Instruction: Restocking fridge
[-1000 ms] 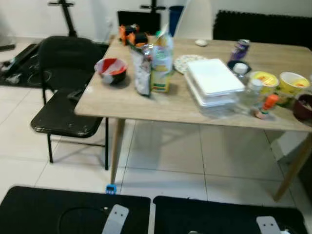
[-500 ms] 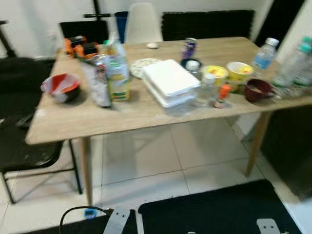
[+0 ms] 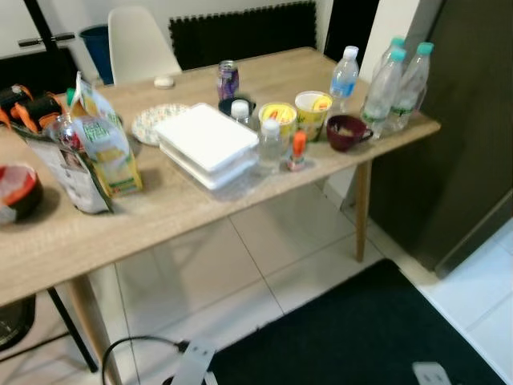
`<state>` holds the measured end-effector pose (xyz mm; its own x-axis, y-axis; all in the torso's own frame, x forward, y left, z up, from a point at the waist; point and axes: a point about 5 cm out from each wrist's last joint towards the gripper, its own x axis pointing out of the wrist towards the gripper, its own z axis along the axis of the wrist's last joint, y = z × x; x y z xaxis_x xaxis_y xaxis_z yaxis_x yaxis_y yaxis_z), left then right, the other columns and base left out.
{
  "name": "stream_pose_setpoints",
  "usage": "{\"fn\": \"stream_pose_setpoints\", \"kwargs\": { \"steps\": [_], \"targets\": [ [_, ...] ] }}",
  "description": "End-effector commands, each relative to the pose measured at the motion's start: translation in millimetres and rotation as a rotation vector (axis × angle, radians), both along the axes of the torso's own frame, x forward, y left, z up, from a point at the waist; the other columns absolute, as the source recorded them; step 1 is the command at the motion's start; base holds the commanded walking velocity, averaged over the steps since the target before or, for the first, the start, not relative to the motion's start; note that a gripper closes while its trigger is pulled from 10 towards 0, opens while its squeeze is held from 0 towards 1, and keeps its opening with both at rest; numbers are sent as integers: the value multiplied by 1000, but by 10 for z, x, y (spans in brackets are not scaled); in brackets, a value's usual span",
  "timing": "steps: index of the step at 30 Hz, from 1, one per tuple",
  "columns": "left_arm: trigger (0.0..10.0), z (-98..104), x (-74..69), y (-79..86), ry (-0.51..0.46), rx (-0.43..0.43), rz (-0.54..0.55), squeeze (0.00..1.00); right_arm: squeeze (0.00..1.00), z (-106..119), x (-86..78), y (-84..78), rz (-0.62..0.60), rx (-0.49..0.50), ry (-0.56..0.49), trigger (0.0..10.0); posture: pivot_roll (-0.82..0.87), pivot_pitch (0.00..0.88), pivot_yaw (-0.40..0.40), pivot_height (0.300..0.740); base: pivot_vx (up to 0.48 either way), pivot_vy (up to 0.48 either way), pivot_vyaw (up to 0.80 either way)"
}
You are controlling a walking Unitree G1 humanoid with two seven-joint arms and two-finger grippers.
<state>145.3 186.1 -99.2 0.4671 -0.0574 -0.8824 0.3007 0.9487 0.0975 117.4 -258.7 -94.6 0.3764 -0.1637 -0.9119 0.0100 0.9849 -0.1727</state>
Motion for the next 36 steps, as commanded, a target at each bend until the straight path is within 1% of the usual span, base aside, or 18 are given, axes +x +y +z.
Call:
{"fn": "stream_pose_setpoints", "kwargs": {
  "steps": [1, 7, 26, 36],
  "targets": [
    [10000, -44, -124, 20, 46, 3, 3, 0, 0, -33, -77, 33, -2, 4, 24, 10000, -22, 21, -29, 740, 0, 0, -800],
    [10000, -40, -112, 21, 44, 4, -3, 0, 0, -45, -90, 59, -4, 8, 28, 10000, -26, 18, -26, 740, 0, 0, -800],
    [10000, -38, -96, -6, 36, 4, 0, 0, 0, -44, -103, 45, -17, 8, 25, 10000, -26, 18, -32, 740, 0, 0, -800],
    [10000, -34, -82, -10, 26, 19, -9, 0, 0, -44, -89, 57, -11, 9, 24, 10000, -26, 19, -33, 740, 0, 0, -800]
  ]
}}
